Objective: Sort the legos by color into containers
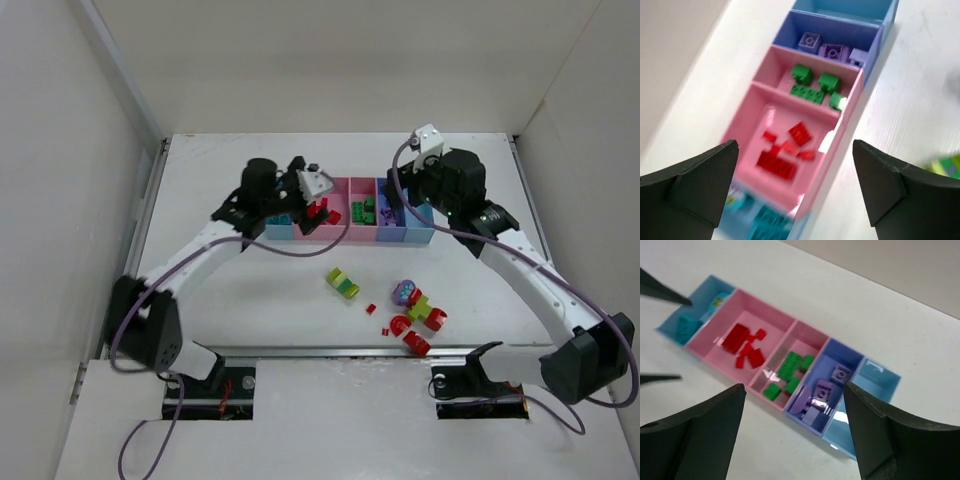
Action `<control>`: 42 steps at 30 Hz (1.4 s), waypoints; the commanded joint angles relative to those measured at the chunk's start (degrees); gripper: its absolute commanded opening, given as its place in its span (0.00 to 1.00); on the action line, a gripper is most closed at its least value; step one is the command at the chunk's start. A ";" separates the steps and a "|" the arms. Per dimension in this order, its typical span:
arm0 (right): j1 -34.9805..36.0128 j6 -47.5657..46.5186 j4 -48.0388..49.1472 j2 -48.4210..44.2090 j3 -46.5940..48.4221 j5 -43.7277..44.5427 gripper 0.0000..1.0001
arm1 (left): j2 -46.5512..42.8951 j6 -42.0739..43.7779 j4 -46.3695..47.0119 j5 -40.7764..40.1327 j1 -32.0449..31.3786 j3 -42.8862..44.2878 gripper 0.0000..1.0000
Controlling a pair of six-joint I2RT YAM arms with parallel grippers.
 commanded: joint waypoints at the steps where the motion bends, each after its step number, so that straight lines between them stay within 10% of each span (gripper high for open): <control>1: 3.20 -2.36 -5.47 -1.29 -2.09 -5.86 0.85 | -13.23 17.48 -6.24 10.36 2.87 -7.03 0.97; 10: 18.23 -1.66 -22.10 11.10 0.72 -11.48 0.49 | -27.58 16.63 -11.55 6.76 -0.83 -22.07 1.00; 19: 23.42 2.81 -13.93 15.04 -7.01 -15.10 0.70 | -41.11 11.18 -9.00 4.39 -4.43 -33.76 0.99; 42: 26.50 9.50 -5.23 20.51 -8.25 -0.25 0.69 | -46.40 5.64 -5.40 -3.43 -6.80 -37.19 0.99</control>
